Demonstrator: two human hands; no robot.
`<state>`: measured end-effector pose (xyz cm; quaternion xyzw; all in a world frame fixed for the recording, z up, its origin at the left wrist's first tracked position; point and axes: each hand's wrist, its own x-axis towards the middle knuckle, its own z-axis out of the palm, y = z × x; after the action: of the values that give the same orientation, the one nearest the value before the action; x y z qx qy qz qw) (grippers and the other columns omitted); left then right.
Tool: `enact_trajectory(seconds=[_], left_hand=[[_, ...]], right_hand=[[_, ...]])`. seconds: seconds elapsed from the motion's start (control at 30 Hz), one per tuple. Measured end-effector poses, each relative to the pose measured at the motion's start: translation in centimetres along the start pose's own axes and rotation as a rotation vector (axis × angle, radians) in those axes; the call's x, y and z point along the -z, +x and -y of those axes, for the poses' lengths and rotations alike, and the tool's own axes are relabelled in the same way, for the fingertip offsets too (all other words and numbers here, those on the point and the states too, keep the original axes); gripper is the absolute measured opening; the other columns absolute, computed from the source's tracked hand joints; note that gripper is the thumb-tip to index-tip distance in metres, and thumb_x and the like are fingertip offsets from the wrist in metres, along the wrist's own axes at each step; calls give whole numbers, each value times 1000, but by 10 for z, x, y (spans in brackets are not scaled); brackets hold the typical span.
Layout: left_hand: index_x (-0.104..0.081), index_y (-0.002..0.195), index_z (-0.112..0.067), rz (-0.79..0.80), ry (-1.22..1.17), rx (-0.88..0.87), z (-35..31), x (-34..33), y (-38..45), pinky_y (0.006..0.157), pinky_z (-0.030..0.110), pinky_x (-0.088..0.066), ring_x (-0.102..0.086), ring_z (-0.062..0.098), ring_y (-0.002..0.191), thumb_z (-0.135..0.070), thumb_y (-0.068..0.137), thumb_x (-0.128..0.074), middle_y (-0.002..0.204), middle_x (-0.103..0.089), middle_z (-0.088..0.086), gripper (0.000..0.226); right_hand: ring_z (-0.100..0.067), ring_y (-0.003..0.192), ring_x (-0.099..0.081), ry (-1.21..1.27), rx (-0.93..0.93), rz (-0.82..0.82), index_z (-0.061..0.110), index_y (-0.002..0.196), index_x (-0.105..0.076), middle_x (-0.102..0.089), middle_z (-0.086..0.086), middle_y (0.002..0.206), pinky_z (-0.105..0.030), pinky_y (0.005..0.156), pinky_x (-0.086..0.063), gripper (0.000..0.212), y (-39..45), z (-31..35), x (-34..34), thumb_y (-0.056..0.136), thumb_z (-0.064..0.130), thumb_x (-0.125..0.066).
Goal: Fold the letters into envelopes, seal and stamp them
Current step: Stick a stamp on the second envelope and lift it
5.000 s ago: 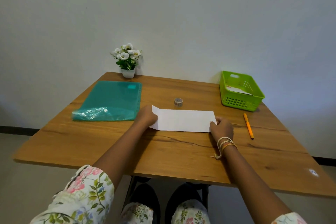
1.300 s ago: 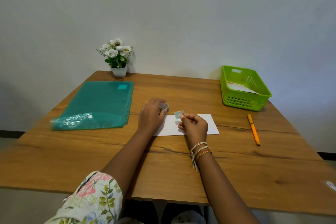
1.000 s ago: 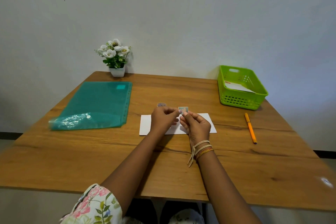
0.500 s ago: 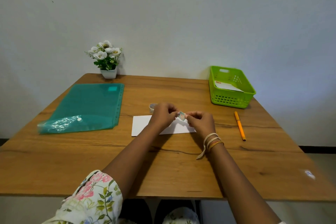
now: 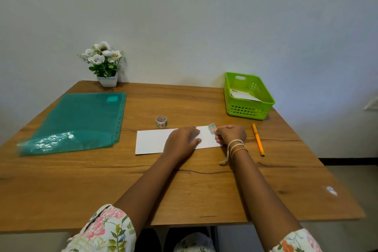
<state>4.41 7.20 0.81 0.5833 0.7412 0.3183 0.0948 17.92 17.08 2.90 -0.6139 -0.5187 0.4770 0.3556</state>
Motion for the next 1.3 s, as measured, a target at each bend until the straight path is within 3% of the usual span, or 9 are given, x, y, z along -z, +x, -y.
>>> enact_trajectory(seconds=[0.3,0.47,0.67,0.73,0.87,0.97,1.1,1.23,1.3], left_hand=[[-58,132,-26,-5,176,-83,2,-5,-1,105,35,-36,-42,16,133,-40,95,-52,142,-51,-7,39],[-55,134,-28,19,218,-101,3,-6,0,108,36,-32,-39,16,135,-40,97,-49,145,-48,-7,40],[-33,147,-32,150,386,-192,-7,0,14,116,55,0,-17,15,147,-32,97,-48,158,-25,-9,52],[-28,149,-29,241,374,-224,-12,2,20,116,57,4,-11,14,148,-25,97,-48,159,-20,-9,57],[-29,149,-28,337,262,-213,-12,-2,23,116,58,6,-9,12,148,-16,98,-40,159,-20,-10,54],[-31,149,-29,336,257,-211,-8,-8,21,115,58,5,-11,12,148,-21,103,-28,158,-24,-10,47],[-30,149,-30,315,273,-226,-6,-10,19,116,59,3,-12,11,148,-22,103,-26,157,-25,-11,47],[-30,149,-30,293,280,-231,-3,-12,18,116,58,0,-13,10,147,-25,103,-25,157,-26,-12,46],[-30,149,-30,294,287,-229,-3,-13,18,117,58,-1,-13,9,147,-25,104,-24,157,-26,-12,46]], right_hand=[[-19,42,-59,-120,-124,50,1,65,-68,-67,-12,60,-23,41,-46,12,16,6,-6,76,7,-67],[-22,42,-58,-154,-119,43,-1,61,-69,-65,-11,53,-28,48,-51,11,16,5,-9,70,5,-66],[-23,42,-60,-174,-92,35,1,54,-69,-65,-10,49,-33,56,-56,14,12,8,-8,67,6,-68],[-23,42,-60,-173,-98,47,2,52,-68,-65,-10,49,-33,56,-56,15,13,8,-7,66,7,-69],[-23,42,-59,-176,-100,75,1,53,-69,-65,-10,50,-31,53,-54,15,14,7,-7,67,7,-70],[-22,43,-60,-186,-101,74,1,54,-69,-65,-10,50,-31,55,-54,15,14,8,-7,68,7,-69],[-22,46,-62,-239,-85,69,3,54,-70,-67,-8,51,-30,58,-55,18,16,8,-8,70,11,-68],[-32,75,-67,-442,98,-51,8,73,-73,-72,-13,78,-30,63,-50,21,16,-1,-6,74,26,-62],[-34,88,-65,-482,148,-75,11,79,-74,-72,-13,88,-31,71,-50,17,12,-3,-2,77,22,-62]])
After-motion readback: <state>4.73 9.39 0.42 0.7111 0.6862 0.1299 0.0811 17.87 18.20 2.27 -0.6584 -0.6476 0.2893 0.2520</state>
